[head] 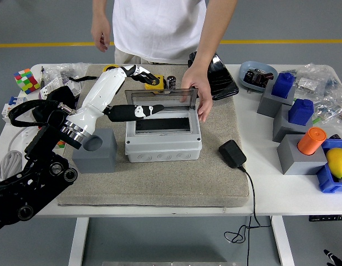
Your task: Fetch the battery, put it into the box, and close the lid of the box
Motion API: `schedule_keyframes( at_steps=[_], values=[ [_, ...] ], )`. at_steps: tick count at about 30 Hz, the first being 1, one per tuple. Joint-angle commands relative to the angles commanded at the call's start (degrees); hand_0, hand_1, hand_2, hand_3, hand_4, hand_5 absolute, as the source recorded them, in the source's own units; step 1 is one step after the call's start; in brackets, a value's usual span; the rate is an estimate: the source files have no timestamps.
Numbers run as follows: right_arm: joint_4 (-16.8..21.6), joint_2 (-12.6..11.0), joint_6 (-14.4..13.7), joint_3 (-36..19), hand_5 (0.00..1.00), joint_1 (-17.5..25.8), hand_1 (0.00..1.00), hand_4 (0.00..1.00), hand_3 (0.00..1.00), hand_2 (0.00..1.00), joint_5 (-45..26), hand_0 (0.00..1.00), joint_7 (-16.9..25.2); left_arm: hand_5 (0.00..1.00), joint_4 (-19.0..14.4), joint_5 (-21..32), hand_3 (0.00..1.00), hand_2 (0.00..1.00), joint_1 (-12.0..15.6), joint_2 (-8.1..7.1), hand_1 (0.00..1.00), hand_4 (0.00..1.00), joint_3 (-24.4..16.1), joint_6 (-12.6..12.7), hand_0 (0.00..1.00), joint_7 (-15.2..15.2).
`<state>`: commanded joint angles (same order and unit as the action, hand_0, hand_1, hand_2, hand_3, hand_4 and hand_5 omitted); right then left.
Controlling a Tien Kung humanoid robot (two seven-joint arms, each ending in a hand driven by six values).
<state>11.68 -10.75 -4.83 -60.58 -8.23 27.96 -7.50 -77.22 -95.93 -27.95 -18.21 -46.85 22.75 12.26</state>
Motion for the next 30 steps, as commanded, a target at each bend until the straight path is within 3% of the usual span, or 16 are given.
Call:
schedule_keyframes(
  at_steps=[1, 2, 9, 16, 19, 20, 25, 26, 30],
  values=[
    [-0.01, 0.03, 0.02, 0.14, 0.456, -0.01, 0.618, 0.955, 0.549, 0.601, -0.06, 0.662, 0.00, 0.540, 0.89, -0.45, 0.658, 0.611, -0.68, 0.40, 0.626, 0.998, 0.58, -0.53, 0.587, -0.90],
    [-0.02, 0.05, 0.03, 0.23, 0.456, -0.02, 0.618, 0.955, 0.549, 0.601, -0.11, 0.662, 0.00, 0.578, 1.57, -0.86, 0.737, 0.700, -1.18, 0.70, 0.714, 0.998, 1.00, -0.96, 0.684, -1.63],
    [0.01, 0.12, 0.05, 0.79, 0.457, 0.03, 0.618, 0.955, 0.549, 0.601, -0.40, 0.661, 0.07, 0.590, 5.96, -2.33, 0.751, 0.724, -3.54, 2.54, 0.742, 0.998, 2.79, -1.48, 0.712, -3.06],
    [-0.01, 0.11, 0.15, 0.96, 0.457, 0.12, 0.618, 0.956, 0.549, 0.601, -0.56, 0.663, 0.03, 0.586, 7.27, -2.61, 0.751, 0.725, -3.93, 2.46, 0.738, 0.998, 4.59, -1.56, 0.704, -4.11],
    [0.02, 0.08, 0.16, 0.87, 0.457, 0.15, 0.618, 0.956, 0.549, 0.601, -0.51, 0.663, 0.03, 0.586, 6.99, -2.55, 0.751, 0.725, -3.71, 2.08, 0.738, 0.998, 5.61, -2.04, 0.704, -5.07],
    [0.04, 0.06, 0.15, 0.80, 0.458, 0.16, 0.618, 0.955, 0.549, 0.601, -0.46, 0.662, 0.04, 0.586, 6.70, -2.41, 0.719, 0.674, -3.54, 1.86, 0.668, 0.998, 5.98, -2.10, 0.612, -5.25],
    [0.12, -0.07, 0.08, 0.60, 0.458, 0.17, 0.618, 0.955, 0.549, 0.601, -0.26, 0.662, 0.07, 0.586, 4.40, -1.69, 0.719, 0.674, -2.08, 0.81, 0.668, 0.998, 6.92, -1.84, 0.612, -5.29],
    [0.13, -0.08, 0.08, 0.57, 0.456, 0.18, 0.618, 0.955, 0.549, 0.601, -0.22, 0.662, 0.07, 0.575, 3.73, -1.56, 0.688, 0.611, -1.72, 0.55, 0.571, 0.998, 7.00, -1.75, 0.508, -5.20],
    [0.13, -0.09, 0.12, 0.51, 0.456, 0.27, 0.618, 0.955, 0.549, 0.601, -0.15, 0.662, 0.10, 0.575, 0.76, -1.25, 0.688, 0.611, -0.29, -0.53, 0.571, 0.998, 7.26, -1.61, 0.508, -5.21]
  ],
)
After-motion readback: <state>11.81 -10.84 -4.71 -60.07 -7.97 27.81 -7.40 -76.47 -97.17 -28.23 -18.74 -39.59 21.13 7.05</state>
